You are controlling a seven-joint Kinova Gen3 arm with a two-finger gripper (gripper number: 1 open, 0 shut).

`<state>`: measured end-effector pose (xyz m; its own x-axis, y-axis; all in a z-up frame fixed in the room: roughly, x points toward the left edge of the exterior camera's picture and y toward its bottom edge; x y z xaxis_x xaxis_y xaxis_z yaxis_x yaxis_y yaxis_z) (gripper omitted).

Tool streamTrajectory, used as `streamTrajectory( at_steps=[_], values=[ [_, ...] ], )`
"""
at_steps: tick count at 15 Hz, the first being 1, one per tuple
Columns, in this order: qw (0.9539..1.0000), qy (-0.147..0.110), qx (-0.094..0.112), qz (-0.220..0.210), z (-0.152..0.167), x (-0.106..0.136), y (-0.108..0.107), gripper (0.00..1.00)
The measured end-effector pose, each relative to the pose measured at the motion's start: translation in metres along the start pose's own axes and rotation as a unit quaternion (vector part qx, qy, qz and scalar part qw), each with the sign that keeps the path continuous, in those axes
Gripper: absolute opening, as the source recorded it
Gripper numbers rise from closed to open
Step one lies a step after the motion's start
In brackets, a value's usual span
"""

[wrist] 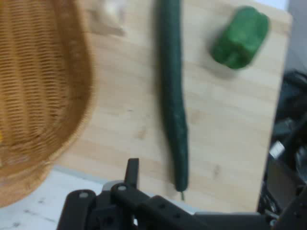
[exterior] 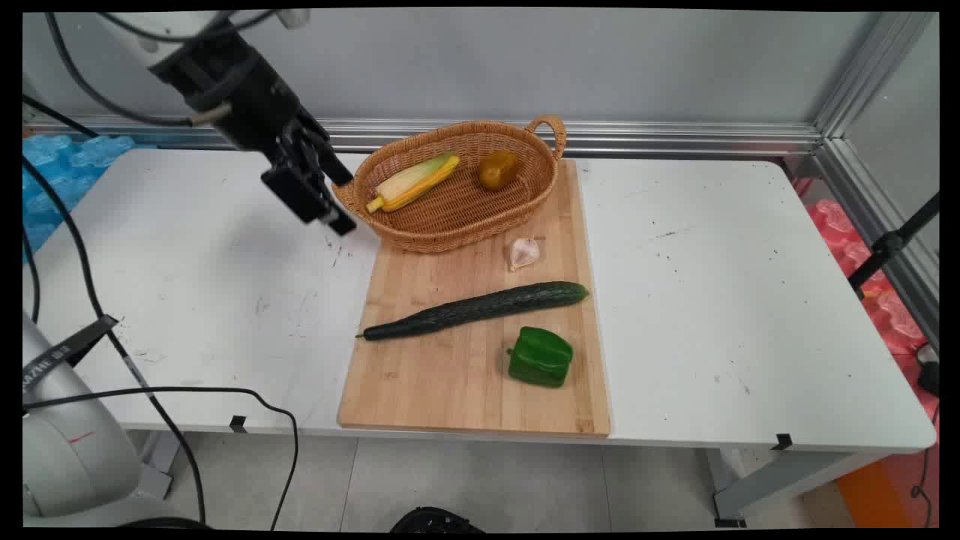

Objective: Pick up the potato from the vegetable basket

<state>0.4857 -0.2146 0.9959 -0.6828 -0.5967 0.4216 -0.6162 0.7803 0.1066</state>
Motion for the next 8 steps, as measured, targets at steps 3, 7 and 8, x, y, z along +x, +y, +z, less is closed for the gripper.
streamTrajectory(
  at_steps=[3, 7, 8],
  values=[
    [0.9977, 0.023, 0.038, -0.052, -0.005, -0.001, -0.015, 1.00],
    [0.9904, 0.046, 0.082, -0.101, 0.002, 0.009, -0.033, 1.00],
    [0.9874, 0.053, 0.095, -0.115, 0.008, 0.015, -0.039, 1.00]
  ],
)
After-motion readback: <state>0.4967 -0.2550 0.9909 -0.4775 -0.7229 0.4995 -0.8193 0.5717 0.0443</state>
